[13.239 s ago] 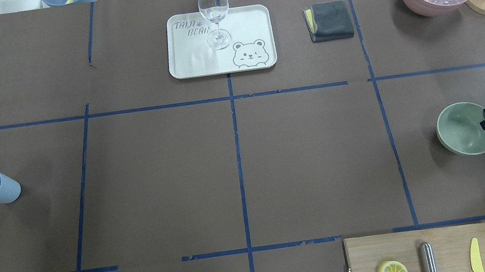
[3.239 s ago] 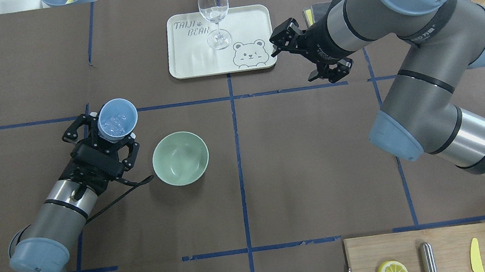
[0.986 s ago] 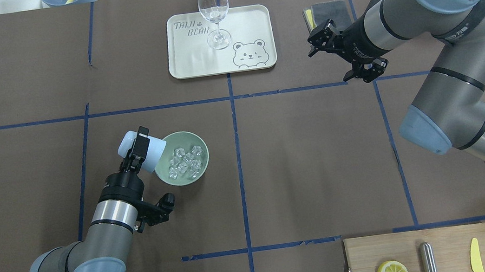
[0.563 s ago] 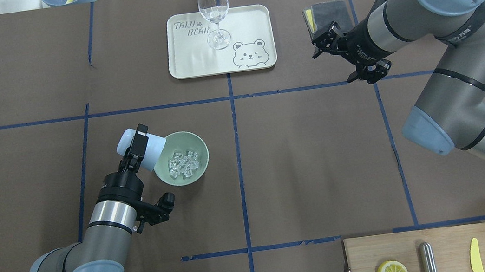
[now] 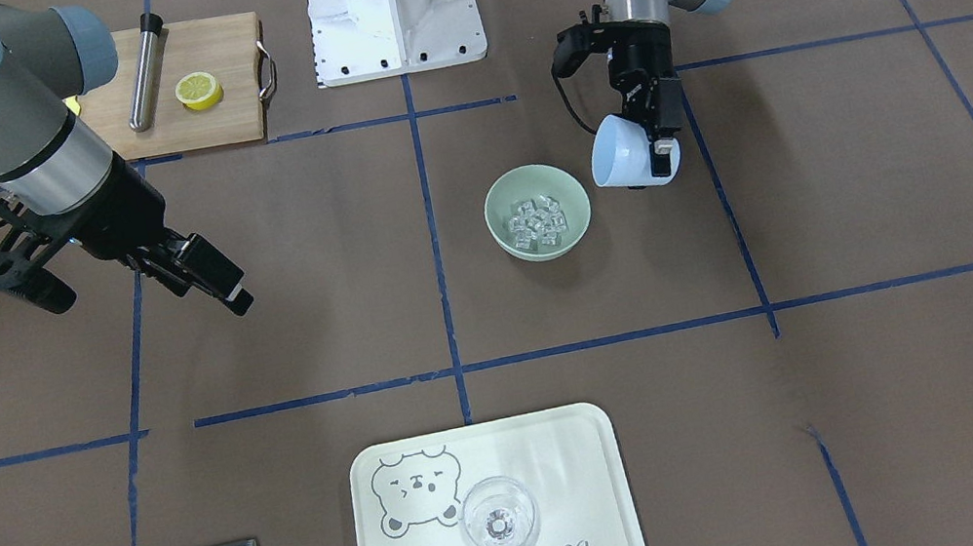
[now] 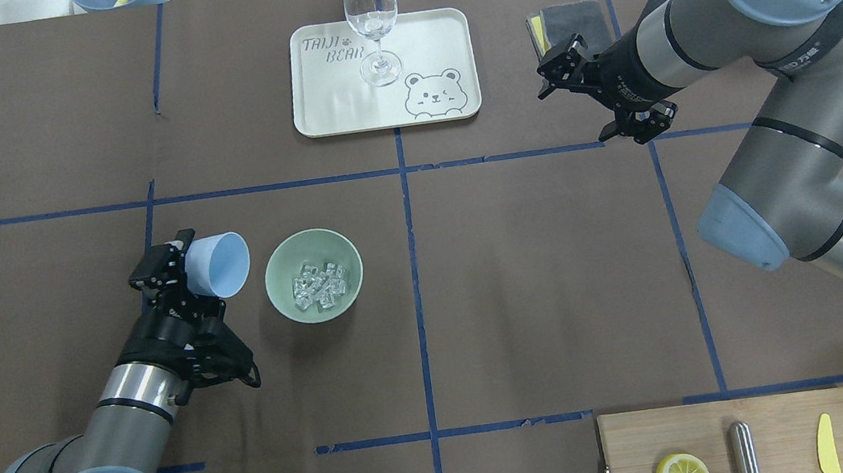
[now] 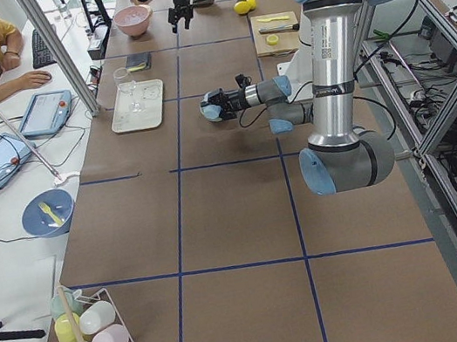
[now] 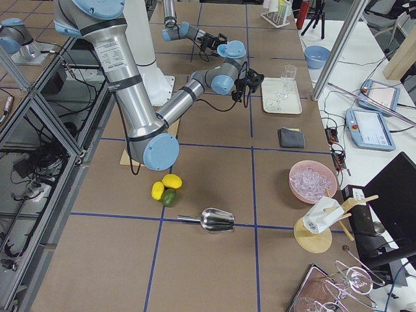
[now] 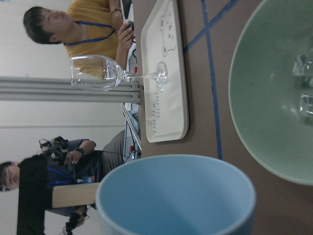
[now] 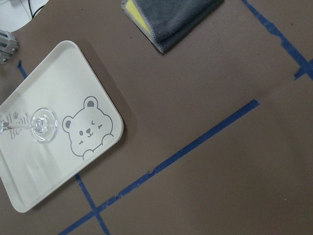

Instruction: Pour ice into bowl

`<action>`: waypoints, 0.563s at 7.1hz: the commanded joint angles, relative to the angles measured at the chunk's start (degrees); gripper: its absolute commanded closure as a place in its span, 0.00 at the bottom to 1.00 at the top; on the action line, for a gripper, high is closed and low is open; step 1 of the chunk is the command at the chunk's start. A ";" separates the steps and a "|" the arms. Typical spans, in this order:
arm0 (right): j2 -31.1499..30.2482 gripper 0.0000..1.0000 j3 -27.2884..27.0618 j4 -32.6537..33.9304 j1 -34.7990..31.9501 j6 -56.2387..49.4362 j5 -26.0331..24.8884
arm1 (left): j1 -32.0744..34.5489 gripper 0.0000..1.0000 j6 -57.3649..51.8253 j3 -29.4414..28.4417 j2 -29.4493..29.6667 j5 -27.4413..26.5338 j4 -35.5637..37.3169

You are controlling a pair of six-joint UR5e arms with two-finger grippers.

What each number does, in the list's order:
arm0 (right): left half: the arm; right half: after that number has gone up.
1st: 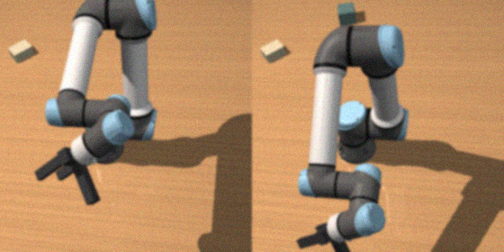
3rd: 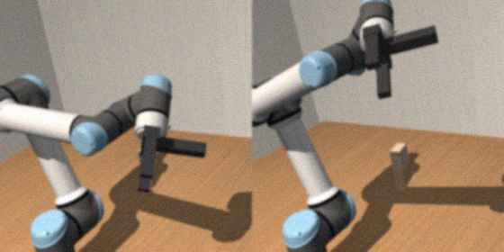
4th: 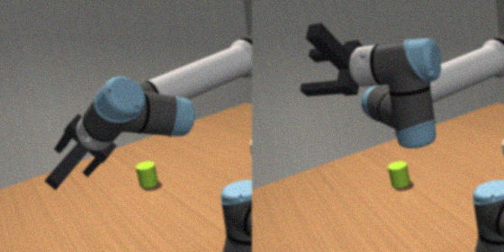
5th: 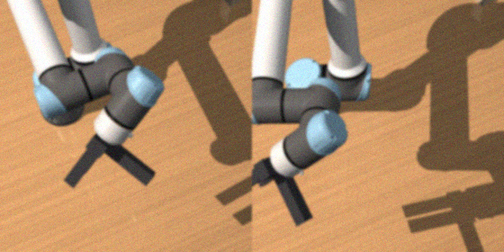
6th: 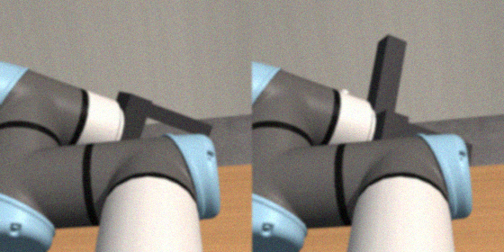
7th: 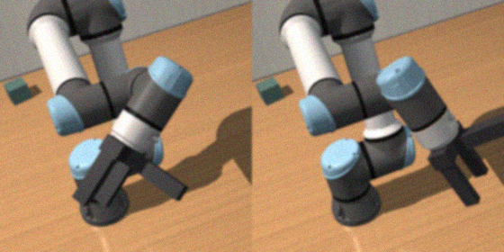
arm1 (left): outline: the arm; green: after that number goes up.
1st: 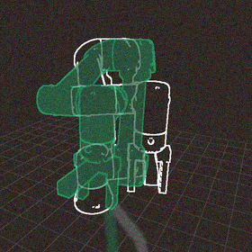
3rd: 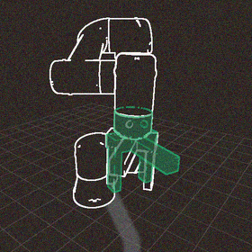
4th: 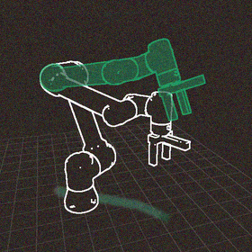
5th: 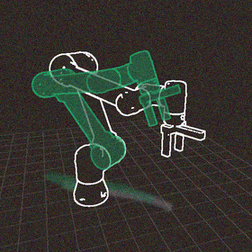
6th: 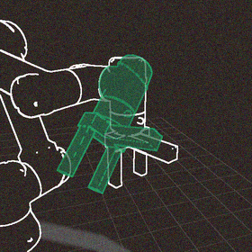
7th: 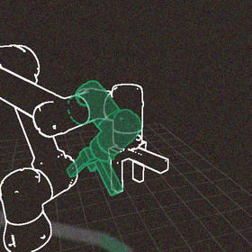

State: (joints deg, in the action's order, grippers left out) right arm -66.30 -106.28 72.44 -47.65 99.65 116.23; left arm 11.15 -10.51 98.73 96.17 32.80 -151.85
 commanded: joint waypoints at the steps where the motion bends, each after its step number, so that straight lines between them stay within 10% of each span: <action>1: 0.21 0.00 -0.33 0.07 -0.17 -0.51 -0.30 | 0.01 1.00 28.91 -0.64 -5.54 1.66 -9.75; 4: 0.56 0.00 -0.95 0.07 0.01 -0.77 -0.91 | 0.10 1.00 60.18 -1.52 -14.93 -4.47 -16.58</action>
State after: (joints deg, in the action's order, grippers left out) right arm -65.95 -107.06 72.51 -47.77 99.00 115.74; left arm 11.24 38.77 97.76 85.29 31.38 -163.46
